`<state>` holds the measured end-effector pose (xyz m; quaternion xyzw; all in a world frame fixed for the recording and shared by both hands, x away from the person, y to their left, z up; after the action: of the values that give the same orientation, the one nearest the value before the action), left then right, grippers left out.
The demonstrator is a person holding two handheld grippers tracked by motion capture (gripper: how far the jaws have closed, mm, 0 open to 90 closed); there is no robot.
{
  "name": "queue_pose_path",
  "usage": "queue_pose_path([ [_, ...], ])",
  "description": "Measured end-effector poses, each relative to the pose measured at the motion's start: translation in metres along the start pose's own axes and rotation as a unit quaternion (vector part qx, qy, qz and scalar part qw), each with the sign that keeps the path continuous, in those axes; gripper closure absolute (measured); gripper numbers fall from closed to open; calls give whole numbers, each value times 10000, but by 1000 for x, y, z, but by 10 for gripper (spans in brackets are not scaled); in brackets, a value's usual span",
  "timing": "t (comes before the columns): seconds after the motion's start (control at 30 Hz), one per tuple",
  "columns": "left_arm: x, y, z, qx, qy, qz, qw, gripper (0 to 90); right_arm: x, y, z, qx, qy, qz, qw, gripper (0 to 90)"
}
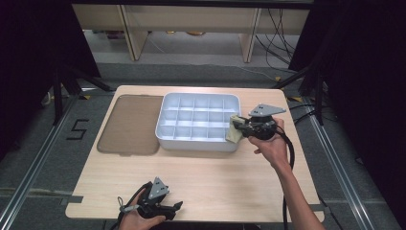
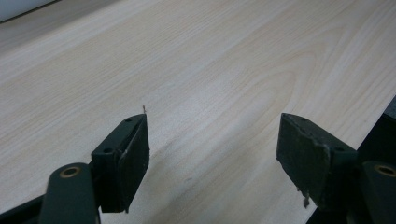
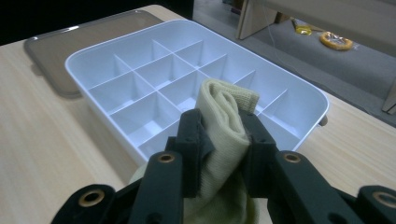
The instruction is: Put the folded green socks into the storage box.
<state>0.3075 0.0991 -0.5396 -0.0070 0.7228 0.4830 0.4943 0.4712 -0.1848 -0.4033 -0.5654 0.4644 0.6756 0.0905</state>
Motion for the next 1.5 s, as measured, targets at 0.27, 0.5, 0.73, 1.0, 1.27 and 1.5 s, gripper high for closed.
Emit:
queue_pose_path([
  [0.27, 0, 1, -1, 16, 74, -39, 10000, 253, -3, -25, -9, 261, 4, 224, 9994, 728],
  [0.5, 0, 0, 0, 1, 18, -17, 10000, 253, -2, -36, -19, 489, 56, 297, 9983, 728],
  [0.73, 1, 2, 1, 33, -56, 97, 9999, 253, 4, -49, -27, 657, 151, 570, 9961, 727],
  [1.0, 1, 1, 0, 44, -24, 49, 10000, 253, 11, -60, -25, 724, 203, 791, 9940, 727],
  [1.27, 1, 1, 1, 39, -35, 62, 10000, 253, 18, -70, -20, 757, 336, 955, 9920, 726],
  [1.5, 1, 1, 0, 38, -22, 60, 10000, 253, 22, -73, -15, 728, 446, 1072, 9906, 724],
])
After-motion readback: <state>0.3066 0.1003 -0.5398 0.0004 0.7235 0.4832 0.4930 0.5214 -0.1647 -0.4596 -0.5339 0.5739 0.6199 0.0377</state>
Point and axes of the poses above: each handheld gripper's, and its own axes: y roughly backward along the jaws, x roughly out of its underside, z roughly to its left, the point moved 5 cm from there along -y, roughly forward along the jaws
